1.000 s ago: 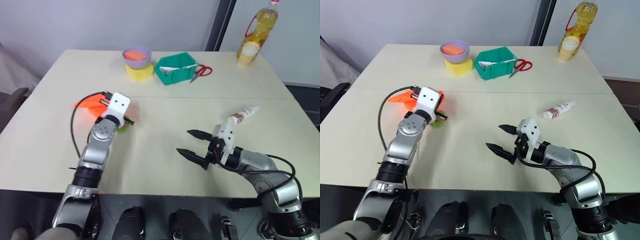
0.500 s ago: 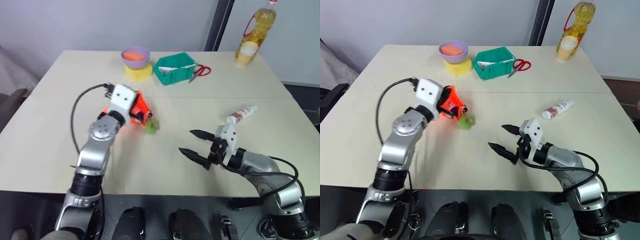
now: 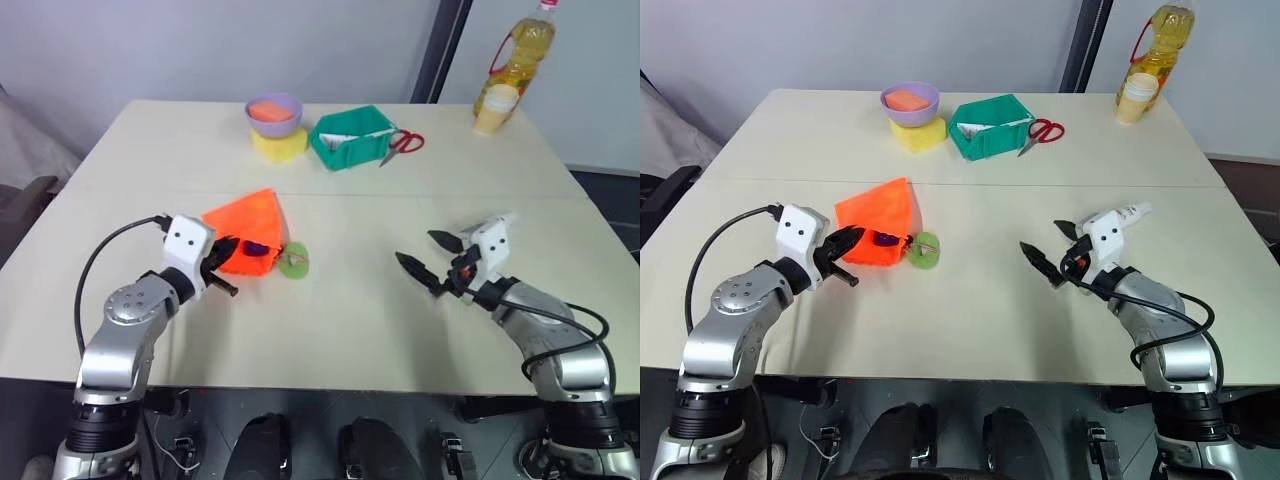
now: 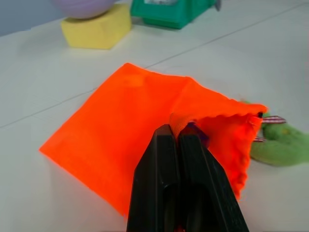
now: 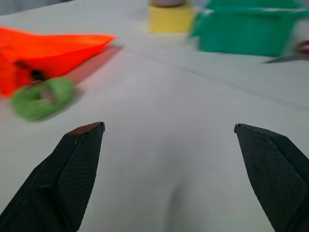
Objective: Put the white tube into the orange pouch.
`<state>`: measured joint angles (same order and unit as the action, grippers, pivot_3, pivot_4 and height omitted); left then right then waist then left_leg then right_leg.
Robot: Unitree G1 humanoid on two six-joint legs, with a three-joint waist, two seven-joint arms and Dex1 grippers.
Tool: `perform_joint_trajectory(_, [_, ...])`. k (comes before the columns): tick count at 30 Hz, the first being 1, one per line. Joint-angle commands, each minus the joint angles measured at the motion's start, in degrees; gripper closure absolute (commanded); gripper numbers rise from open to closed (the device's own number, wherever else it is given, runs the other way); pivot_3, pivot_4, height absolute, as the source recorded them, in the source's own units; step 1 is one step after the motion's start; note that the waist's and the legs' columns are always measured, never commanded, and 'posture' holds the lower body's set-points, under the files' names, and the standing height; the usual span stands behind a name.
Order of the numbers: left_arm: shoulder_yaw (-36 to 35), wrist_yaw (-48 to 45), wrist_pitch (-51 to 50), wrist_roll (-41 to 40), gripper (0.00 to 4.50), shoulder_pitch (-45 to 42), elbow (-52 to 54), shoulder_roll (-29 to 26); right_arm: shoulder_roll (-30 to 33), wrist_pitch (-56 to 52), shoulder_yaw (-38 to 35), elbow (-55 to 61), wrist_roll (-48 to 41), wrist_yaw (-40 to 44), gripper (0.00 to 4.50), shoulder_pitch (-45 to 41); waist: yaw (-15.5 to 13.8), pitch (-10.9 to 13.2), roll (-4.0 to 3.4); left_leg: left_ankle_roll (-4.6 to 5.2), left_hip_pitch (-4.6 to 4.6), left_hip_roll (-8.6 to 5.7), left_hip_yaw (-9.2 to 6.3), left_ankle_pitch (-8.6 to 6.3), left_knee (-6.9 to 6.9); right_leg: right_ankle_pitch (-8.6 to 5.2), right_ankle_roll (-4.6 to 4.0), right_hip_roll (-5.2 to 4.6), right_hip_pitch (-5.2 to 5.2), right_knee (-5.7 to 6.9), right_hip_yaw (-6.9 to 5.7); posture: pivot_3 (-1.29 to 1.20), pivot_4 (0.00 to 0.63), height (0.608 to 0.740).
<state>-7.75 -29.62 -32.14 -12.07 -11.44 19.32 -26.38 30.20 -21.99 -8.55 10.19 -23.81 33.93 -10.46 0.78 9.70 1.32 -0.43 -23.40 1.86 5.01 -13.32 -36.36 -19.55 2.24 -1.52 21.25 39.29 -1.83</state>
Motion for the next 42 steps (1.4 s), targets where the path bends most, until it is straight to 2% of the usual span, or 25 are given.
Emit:
perform_joint_trajectory(1, [0.14, -0.23, 0.61, -0.81, 4.46, -0.08, 1.07, -0.68, -0.83, 1.81, -3.19, -1.96, 2.93, -5.77, 0.0, -2.42, 0.03, 0.0, 0.0, 0.0, 0.0, 0.0, 0.01, 0.0, 0.01, 0.0, 0.0, 0.0, 0.02, 0.0, 0.0, 0.0, 0.15, 0.737])
perform_joint_trajectory(6, [1.14, -1.49, 1.04, -0.99, 4.46, -0.29, -0.02, -1.15, -1.65, 0.95, -4.36, -4.06, 8.44, -14.93, 0.0, -4.42, 0.0, 0.0, 0.0, 0.0, -0.01, 0.0, 0.02, 0.0, 0.02, 0.0, 0.0, 0.0, 0.02, 0.0, 0.0, 0.0, 0.15, 0.737])
perform_joint_trajectory(9, [1.3, -2.17, 1.58, -1.41, 4.46, -0.76, -1.21, -1.3, -3.23, -1.9, -3.5, -4.98, 13.73, -23.19, 0.0, -6.54, 0.05, 0.0, -0.01, -0.02, -0.01, 0.0, 0.03, 0.01, 0.03, 0.0, 0.0, 0.0, 0.04, 0.01, 0.02, 0.0, 0.15, 0.737])
perform_joint_trajectory(11, [1.55, -2.42, 1.97, -1.71, 4.46, -1.44, -2.03, -1.2, -6.52, -6.03, -4.72, -5.61, 15.75, -30.92, 0.0, -8.86, 0.21, 0.0, -0.01, -0.1, 0.0, 0.0, 0.03, 0.06, 0.04, 0.0, 0.0, 0.0, 0.05, 0.02, 0.02, 0.0, 0.15, 0.737])
perform_joint_trajectory(17, [2.39, -2.78, 2.74, -2.09, 4.46, -3.01, -3.55, -0.41, -15.27, -14.36, -6.52, -7.9, 18.39, -44.21, 0.0, -15.23, 0.18, 0.0, -0.02, -0.39, -0.01, 0.0, 0.04, 0.23, 0.13, 0.0, 0.0, 0.01, 0.13, 0.06, 0.03, 0.0, 0.15, 0.737])
perform_joint_trajectory(20, [2.85, -2.55, 3.0, -2.04, 4.46, -3.44, -3.98, -0.03, -17.27, -16.81, -6.61, -10.57, 20.25, -48.26, 0.0, -17.77, 0.23, 0.0, -0.02, -0.39, -0.02, 0.0, 0.07, 0.23, 0.14, 0.0, 0.0, 0.01, 0.14, 0.05, 0.04, 0.0, 0.15, 0.737])
perform_joint_trajectory(25, [3.49, -2.31, 3.02, -2.25, 4.46, -3.4, -3.47, 0.84, -19.93, -19.09, -10.91, -18.03, 19.8, -55.29, 0.0, -24.03, 0.23, 0.0, -0.02, -0.39, -0.04, -0.01, 0.09, 0.24, 0.14, 0.0, 0.0, 0.0, 0.15, 0.04, 0.05, 0.0, 0.15, 0.737])
perform_joint_trajectory(31, [3.92, -1.72, 2.73, -2.52, 4.46, -3.31, -2.58, 1.23, -20.54, -18.04, -13.12, -21.88, 19.39, -58.45, 0.0, -26.61, 0.27, 0.0, -0.03, -0.39, -0.04, -0.01, 0.11, 0.24, 0.18, 0.0, 0.0, 0.01, 0.17, 0.03, 0.06, 0.0, 0.15, 0.737])
perform_joint_trajectory(32, [3.89, -1.64, 2.68, -2.6, 4.5, -3.27, -2.47, 1.24, -20.78, -17.98, -13.53, -21.92, 19.16, -58.9, 0.56, -26.64, 0.28, 0.0, -0.03, -0.38, -0.04, -0.01, 0.11, 0.24, 0.19, 0.0, 0.0, 0.01, 0.18, 0.03, 0.06, 0.0, 0.15, 0.737])
perform_joint_trajectory(34, [3.79, -1.47, 2.49, -2.82, 4.5, -3.15, -2.16, 1.2, -21.16, -18.35, -14.45, -21.75, 18.69, -59.58, 1.34, -26.46, 0.28, -0.01, -0.03, -0.38, -0.04, -0.01, 0.11, 0.23, 0.19, 0.0, 0.0, 0.01, 0.18, 0.03, 0.07, 0.0, 0.15, 0.737])
perform_joint_trajectory(37, [3.58, -1.39, 2.33, -3.08, 4.5, -2.61, -1.69, 0.98, -21.37, -18.36, -14.59, -20.52, 18.48, -59.23, 2.81, -25.7, 0.31, 0.0, -0.03, -0.37, -0.05, -0.01, 0.12, 0.23, 0.19, 0.0, 0.0, 0.0, 0.18, 0.03, 0.07, 0.0, 0.15, 0.737])
perform_joint_trajectory(42, [3.41, -1.34, 2.44, -3.21, 4.5, -2.54, -1.97, 0.81, -21.55, -18.35, -13.78, -17.67, 17.84, -57.39, 2.81, -24.59, 0.34, 0.0, -0.03, -0.35, -0.05, -0.01, 0.12, 0.22, 0.23, 0.0, 0.0, 0.01, 0.2, 0.03, 0.08, 0.0, 0.15, 0.737])
